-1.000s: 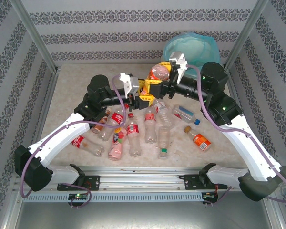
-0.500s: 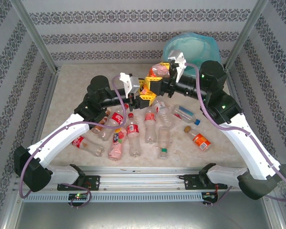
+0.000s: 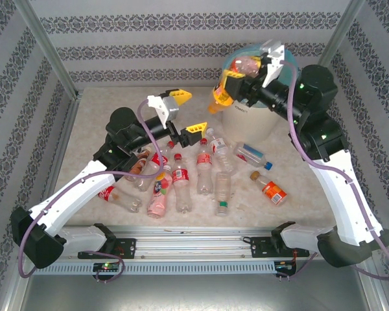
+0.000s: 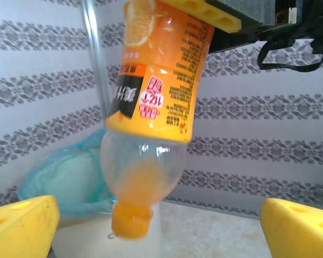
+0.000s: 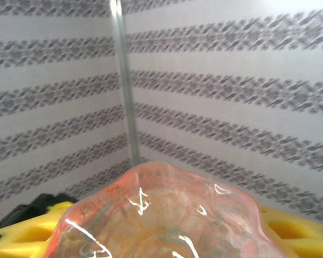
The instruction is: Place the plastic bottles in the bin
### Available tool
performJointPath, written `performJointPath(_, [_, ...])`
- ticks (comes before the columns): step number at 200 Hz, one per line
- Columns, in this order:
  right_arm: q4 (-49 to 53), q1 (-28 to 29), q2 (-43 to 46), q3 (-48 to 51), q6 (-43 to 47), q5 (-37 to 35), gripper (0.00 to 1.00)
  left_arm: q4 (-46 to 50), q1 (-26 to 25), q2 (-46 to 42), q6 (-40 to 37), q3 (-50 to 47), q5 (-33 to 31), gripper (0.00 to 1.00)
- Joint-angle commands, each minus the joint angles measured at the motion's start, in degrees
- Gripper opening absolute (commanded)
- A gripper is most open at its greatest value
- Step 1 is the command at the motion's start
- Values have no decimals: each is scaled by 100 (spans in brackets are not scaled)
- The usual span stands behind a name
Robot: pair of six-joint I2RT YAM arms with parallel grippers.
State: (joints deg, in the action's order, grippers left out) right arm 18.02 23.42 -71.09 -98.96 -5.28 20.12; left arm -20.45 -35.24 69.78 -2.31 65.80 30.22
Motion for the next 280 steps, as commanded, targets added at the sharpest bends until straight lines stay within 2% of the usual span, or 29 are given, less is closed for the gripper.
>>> performJointPath(1, [-42,-207,-169,-445,257,-641,39,-366,-9,4,149,168,-263,97])
performJointPath(48, [51,-489,-1065,-1424,918,-2100,39,145,-9,500,238,745,-221,96])
performJointPath(83, [219,-709,-1982,-2033,1073,-2558,39,940,-10,940,291,1300,-778,95])
performJointPath(117, [415,-967,-2735,-2315,1023,-2554,39,1955,0,1478,360,1966,-1363,95])
performJointPath(149, [299,-1211,-3078,-1995,741,-2252,41,2666,7,1955,455,2466,-1489,96])
performJointPath(228, [22,-1584,-3930,-1540,662,-1451,43,2721,9,2136,501,2394,-1483,96])
performJointPath(280, [-57,-1603,-4189,-1367,718,-1260,50,2783,23,2246,406,2436,-1567,96])
